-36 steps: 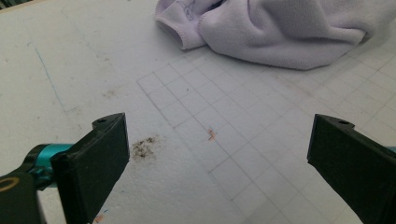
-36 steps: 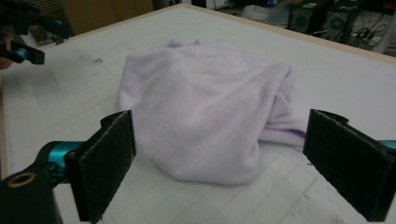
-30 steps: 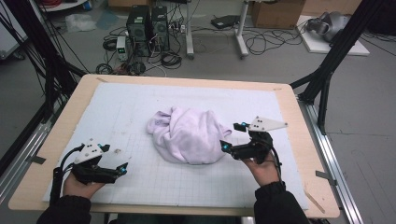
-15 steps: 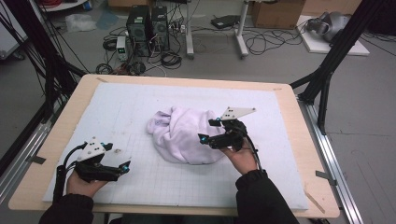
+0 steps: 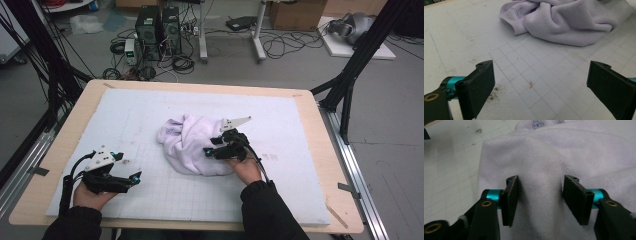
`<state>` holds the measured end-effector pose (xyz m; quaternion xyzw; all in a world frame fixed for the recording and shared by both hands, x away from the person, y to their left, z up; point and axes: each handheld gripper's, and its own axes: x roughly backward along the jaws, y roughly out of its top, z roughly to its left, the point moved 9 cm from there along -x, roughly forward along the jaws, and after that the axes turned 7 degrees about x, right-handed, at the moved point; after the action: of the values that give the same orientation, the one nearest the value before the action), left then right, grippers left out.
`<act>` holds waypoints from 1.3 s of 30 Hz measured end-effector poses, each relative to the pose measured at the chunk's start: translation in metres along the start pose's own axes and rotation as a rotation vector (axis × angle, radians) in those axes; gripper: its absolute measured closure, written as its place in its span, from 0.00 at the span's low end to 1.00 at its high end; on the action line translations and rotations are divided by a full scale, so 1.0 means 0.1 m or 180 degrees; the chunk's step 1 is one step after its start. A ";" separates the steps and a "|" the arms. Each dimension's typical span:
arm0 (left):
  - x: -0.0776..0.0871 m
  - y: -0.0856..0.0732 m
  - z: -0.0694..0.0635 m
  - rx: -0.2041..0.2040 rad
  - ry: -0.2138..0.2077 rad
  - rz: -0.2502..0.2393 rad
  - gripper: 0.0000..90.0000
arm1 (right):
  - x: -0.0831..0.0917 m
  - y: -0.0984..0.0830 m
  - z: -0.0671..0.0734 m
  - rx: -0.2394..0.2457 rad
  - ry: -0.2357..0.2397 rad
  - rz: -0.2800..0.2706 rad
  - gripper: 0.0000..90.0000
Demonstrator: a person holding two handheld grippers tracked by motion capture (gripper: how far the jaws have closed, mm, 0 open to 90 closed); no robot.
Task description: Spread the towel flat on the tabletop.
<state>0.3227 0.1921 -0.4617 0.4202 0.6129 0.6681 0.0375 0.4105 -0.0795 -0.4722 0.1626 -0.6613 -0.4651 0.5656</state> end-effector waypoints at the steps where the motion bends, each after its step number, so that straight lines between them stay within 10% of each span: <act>1: 0.00 0.00 0.00 -0.0014 -0.0006 0.0006 0.11 | -0.02 -0.01 -0.01 -0.0027 0.0002 -0.0008 0.57; 18: 0.02 0.06 -0.02 -0.0006 -0.0058 -0.0064 0.32 | 0.12 0.05 0.10 0.0045 0.0130 -0.0140 0.83; 32: 0.04 0.09 -0.08 -0.0054 -0.0145 -0.0068 0.33 | 0.56 0.35 0.86 0.0427 0.0500 -0.0458 0.83; 39: 0.02 0.13 -0.14 -0.0051 -0.0236 -0.0104 0.34 | 0.41 0.05 1.00 0.0378 0.0629 -0.0152 0.74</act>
<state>0.3189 0.1785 -0.4483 0.4342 0.6126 0.6563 0.0744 0.3094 -0.0643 -0.4368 0.2566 -0.6247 -0.4200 0.6062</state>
